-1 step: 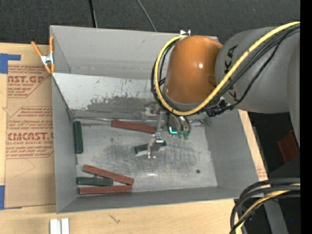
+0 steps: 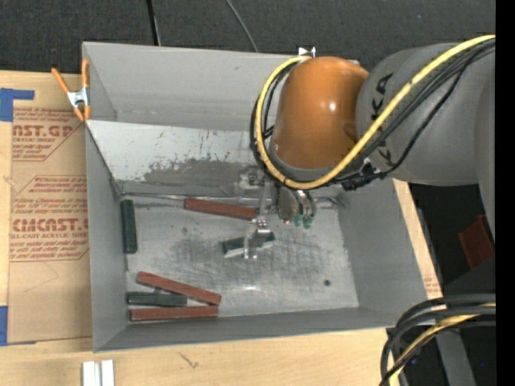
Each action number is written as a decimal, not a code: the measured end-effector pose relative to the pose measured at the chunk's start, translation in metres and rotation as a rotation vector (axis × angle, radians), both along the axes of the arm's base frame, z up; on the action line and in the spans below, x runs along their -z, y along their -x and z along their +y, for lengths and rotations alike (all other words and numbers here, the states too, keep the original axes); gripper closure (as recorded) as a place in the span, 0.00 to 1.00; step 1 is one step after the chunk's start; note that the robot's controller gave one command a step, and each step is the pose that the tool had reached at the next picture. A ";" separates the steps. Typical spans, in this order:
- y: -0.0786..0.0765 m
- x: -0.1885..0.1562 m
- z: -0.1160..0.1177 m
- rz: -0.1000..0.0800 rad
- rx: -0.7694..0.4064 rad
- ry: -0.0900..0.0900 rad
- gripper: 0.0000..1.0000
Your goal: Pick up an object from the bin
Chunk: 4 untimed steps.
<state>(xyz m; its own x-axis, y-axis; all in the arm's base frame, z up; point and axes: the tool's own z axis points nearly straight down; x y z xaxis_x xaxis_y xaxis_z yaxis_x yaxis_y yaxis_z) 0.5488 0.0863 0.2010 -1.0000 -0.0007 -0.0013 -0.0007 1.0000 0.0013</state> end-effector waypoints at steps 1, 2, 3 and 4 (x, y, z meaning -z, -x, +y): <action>-0.011 0.128 -0.033 0.005 -0.027 0.000 1.00; -0.011 0.128 -0.033 0.005 -0.027 0.000 1.00; -0.013 -0.021 -0.036 -0.003 -0.047 0.001 1.00; -0.013 -0.021 -0.036 -0.001 -0.047 0.001 0.00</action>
Offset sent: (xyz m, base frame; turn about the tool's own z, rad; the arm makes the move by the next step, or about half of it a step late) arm 0.0000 0.0000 0.0000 0.0000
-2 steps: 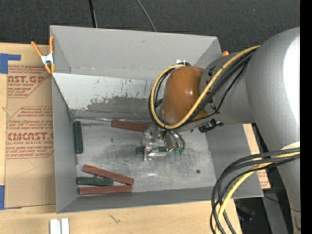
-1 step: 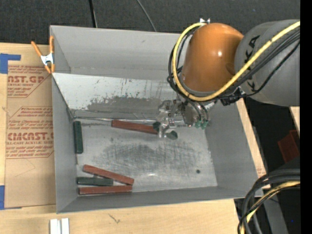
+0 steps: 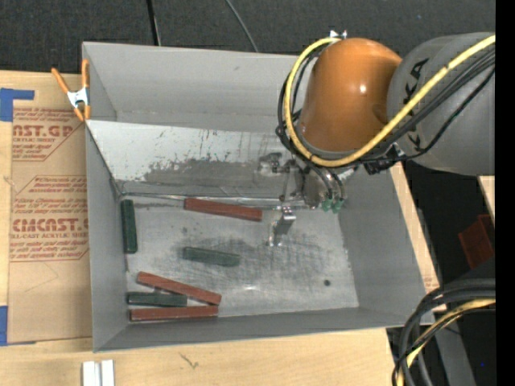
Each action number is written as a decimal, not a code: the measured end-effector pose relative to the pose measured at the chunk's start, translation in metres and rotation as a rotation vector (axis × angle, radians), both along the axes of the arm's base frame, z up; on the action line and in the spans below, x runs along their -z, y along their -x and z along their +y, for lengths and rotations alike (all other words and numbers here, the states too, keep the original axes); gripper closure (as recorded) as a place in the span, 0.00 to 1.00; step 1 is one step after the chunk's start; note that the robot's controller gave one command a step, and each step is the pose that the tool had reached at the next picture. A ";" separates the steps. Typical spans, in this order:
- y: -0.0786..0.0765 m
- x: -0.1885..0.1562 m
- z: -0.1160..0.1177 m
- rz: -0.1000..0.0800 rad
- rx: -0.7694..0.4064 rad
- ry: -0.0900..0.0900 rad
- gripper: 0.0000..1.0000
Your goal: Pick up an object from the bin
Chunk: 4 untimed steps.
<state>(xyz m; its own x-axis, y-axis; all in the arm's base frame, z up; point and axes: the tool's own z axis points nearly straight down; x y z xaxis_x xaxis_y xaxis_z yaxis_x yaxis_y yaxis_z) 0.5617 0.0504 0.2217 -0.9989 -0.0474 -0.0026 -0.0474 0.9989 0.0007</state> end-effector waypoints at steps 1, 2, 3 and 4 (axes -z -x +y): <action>0.000 0.000 0.000 0.000 0.000 0.000 0.00; 0.010 0.057 0.011 -0.005 -0.057 0.000 0.00; 0.013 0.084 0.031 0.006 0.025 0.000 0.00; 0.011 0.149 0.050 0.006 0.005 0.000 1.00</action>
Offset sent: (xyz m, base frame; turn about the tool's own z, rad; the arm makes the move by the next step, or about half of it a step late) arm -0.0281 0.0291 -0.1517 -0.1486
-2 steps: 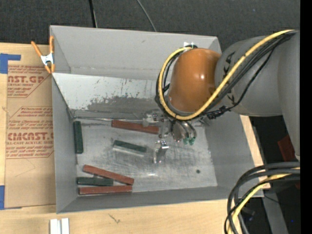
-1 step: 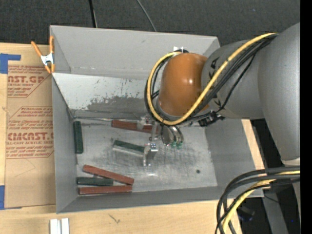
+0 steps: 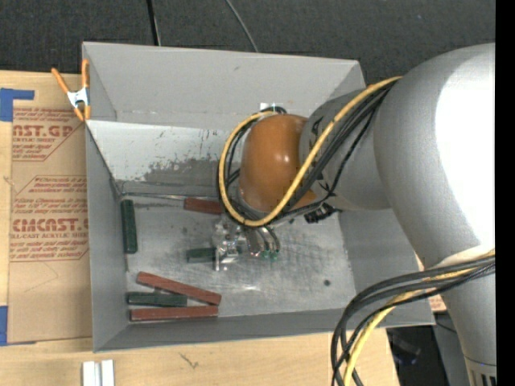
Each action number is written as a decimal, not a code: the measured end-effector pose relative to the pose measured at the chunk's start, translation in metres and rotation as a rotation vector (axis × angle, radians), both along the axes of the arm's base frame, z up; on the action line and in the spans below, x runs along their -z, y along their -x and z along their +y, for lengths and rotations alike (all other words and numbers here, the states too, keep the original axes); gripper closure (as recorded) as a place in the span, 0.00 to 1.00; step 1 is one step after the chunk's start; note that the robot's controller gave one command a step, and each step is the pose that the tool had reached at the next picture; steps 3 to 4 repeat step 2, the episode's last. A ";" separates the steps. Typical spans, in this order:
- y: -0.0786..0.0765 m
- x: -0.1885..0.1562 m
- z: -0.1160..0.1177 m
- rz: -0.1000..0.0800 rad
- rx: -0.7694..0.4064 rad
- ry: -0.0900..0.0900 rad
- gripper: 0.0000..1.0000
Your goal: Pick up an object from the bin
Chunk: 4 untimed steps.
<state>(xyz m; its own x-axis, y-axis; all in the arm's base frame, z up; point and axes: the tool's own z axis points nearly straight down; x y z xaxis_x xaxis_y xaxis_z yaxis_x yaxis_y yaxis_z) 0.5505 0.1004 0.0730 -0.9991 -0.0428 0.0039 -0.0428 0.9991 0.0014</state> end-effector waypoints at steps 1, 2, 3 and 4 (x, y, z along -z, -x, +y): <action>0.000 0.000 0.000 0.000 0.000 0.000 1.00; -0.022 -0.198 -0.029 -0.016 -0.066 0.000 1.00; -0.022 -0.198 -0.029 -0.016 -0.066 0.000 1.00; -0.022 -0.198 -0.029 -0.016 -0.066 0.000 1.00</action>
Offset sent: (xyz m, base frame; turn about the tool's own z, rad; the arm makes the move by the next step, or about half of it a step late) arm 0.0202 -0.0293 0.1934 -0.0672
